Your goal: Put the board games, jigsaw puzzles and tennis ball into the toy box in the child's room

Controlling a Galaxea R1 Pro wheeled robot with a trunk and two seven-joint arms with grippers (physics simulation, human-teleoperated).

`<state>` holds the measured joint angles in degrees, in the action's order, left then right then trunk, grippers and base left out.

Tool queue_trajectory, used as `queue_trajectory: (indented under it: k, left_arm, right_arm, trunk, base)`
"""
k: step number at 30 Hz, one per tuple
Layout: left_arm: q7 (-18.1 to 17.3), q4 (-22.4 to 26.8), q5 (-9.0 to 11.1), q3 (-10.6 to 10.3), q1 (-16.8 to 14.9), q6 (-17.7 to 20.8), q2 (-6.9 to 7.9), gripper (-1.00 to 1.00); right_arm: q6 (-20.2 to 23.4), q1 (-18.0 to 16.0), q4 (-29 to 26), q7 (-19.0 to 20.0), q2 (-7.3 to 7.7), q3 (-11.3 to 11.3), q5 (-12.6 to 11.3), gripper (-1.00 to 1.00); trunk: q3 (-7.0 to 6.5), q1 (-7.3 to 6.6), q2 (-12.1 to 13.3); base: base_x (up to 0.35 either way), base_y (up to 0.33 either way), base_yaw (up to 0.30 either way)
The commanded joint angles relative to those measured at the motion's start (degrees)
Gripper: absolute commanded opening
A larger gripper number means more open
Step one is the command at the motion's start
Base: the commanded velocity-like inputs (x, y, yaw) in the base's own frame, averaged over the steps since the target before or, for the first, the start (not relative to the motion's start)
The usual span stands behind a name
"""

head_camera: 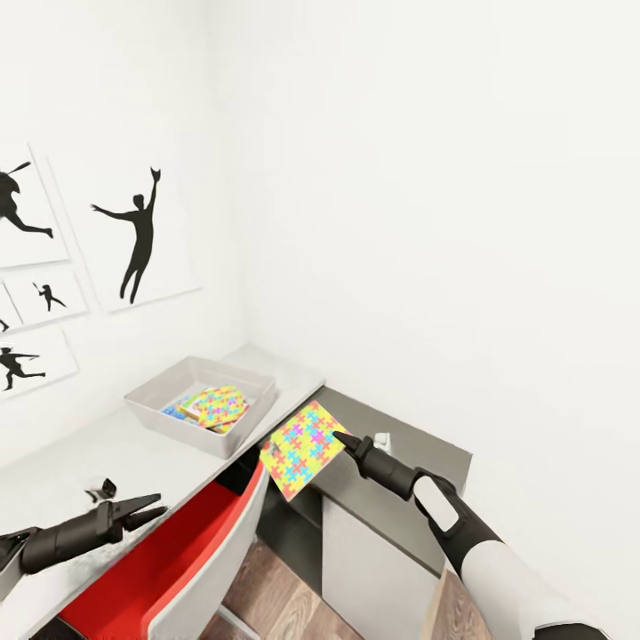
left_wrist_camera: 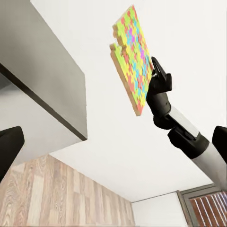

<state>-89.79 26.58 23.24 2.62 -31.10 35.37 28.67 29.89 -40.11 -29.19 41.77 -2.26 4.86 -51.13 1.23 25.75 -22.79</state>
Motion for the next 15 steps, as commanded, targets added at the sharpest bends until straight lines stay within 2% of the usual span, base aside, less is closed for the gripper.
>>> queue_trajectory:
  k: [1, 6, 11, 15]
  left_arm:
    - [-0.21, 1.27, -0.1, 1.0, -0.09, 2.73, 0.13, 1.0]
    - [-0.21, 4.1, -0.24, 2.66, -0.42, 6.45, 0.5, 1.0]
    - [-0.21, 4.96, -0.23, 2.92, -0.53, 6.65, 0.61, 1.0]
    - [-0.21, 5.05, -0.18, 2.92, -0.54, 6.65, 0.62, 1.0]
  right_arm:
    - [0.44, -0.05, 0.01, -0.02, 0.07, 0.1, -0.55, -1.0]
    - [0.48, -0.05, 0.01, 0.03, 0.21, 0.08, -0.57, -1.0]
    - [0.45, -0.05, 0.01, 1.15, 1.14, 0.06, -0.84, -1.0]
    - [0.44, -0.05, 0.01, 1.46, 1.32, 0.06, -0.98, -1.0]
  trunk:
    - [0.13, 0.04, -0.13]
    - [0.13, 0.04, -0.13]
    - [0.13, 0.04, -0.13]
    - [0.13, 0.04, -0.13]
  base:
    - [0.0, 0.0, 0.17]
    - [0.0, 0.0, 0.1]
    - [0.0, 0.0, 0.016]
    - [0.0, 0.0, 0.002]
